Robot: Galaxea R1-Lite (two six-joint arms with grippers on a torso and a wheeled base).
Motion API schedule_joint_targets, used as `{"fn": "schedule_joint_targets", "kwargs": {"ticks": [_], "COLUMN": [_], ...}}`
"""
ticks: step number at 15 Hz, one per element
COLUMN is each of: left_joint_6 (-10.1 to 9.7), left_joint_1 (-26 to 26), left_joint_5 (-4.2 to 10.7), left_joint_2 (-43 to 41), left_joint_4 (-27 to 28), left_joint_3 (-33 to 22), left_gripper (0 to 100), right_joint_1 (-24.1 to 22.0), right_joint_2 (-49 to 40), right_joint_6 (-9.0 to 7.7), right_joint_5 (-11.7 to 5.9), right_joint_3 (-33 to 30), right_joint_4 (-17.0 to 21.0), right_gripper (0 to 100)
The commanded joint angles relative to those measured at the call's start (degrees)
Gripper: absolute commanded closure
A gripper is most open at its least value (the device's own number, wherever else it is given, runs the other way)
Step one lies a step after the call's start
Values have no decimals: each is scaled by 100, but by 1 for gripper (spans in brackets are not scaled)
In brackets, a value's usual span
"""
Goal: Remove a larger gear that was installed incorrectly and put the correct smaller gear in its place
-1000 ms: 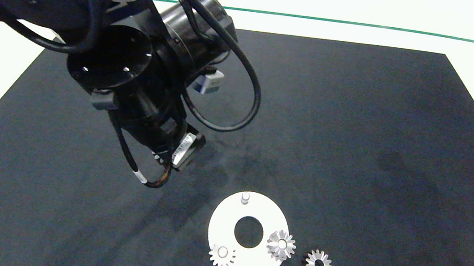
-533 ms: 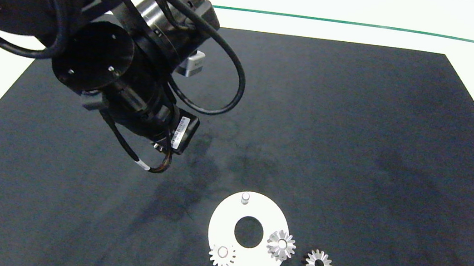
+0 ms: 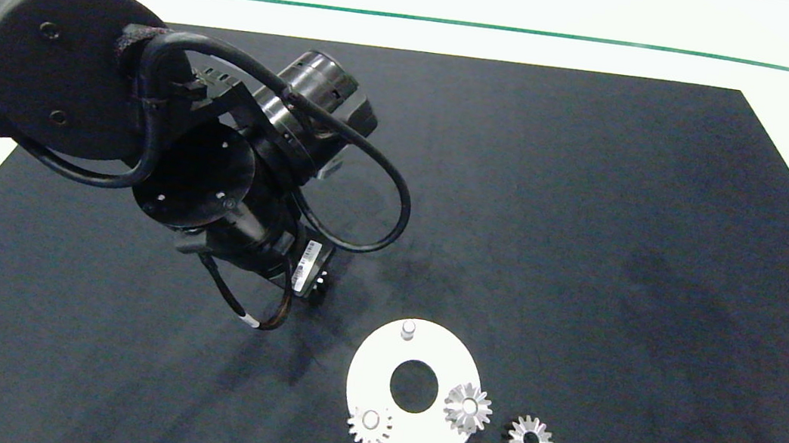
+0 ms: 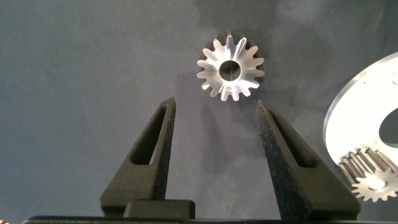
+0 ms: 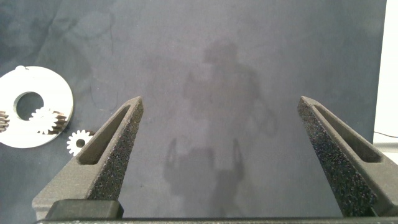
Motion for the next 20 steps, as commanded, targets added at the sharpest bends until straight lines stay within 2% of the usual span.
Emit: {"fn": "schedule_joint_targets", "kwargs": {"ticks": [1,5,6,9,10,12,13,14,15,16,17,18,19,20], "left_joint_6": [-11,-72,-151,-336,-353,-353,-301,-134,139,306,429,684,736,772], "left_joint_1": [47,56,56,56,108,671,987,1225,1418,1567,1576,1629,1638,1691], "left_joint_5": [12,-5,3,39,39,47,56,56,56,47,47,74,74,74], "left_joint_2": [-201,-676,-834,-1660,-2161,-3057,-3418,-3637,-3717,-3761,-3752,-3769,-3804,-3954], "left_joint_4": [19,19,10,-43,-43,-95,-183,-394,-772,-1291,-1695,-1923,-1994,-2003], "left_joint_3": [54,107,107,203,493,1021,1372,1627,1776,1935,2014,2031,2049,2049], "left_gripper": [51,51,0,0,0,0,0,0,0,0,0,0,0,0], "right_joint_1": [1,1,1,1,-8,-8,1,10,177,529,616,696,827,1293], "right_joint_2": [17,17,0,17,44,176,202,220,228,220,193,220,281,703], "right_joint_6": [-6,-6,-6,-6,-6,-6,-6,-41,-50,3,3,-50,-59,-103], "right_joint_5": [-4,-4,-12,-21,-12,-12,-12,-4,-12,-48,-48,-56,-74,-109], "right_joint_3": [8,8,8,16,25,43,87,139,148,148,227,368,377,350], "right_joint_4": [11,11,11,11,11,11,11,11,11,20,37,20,20,-7], "right_gripper": [0,0,0,0,0,0,0,0,0,0,0,0,0,0]}}
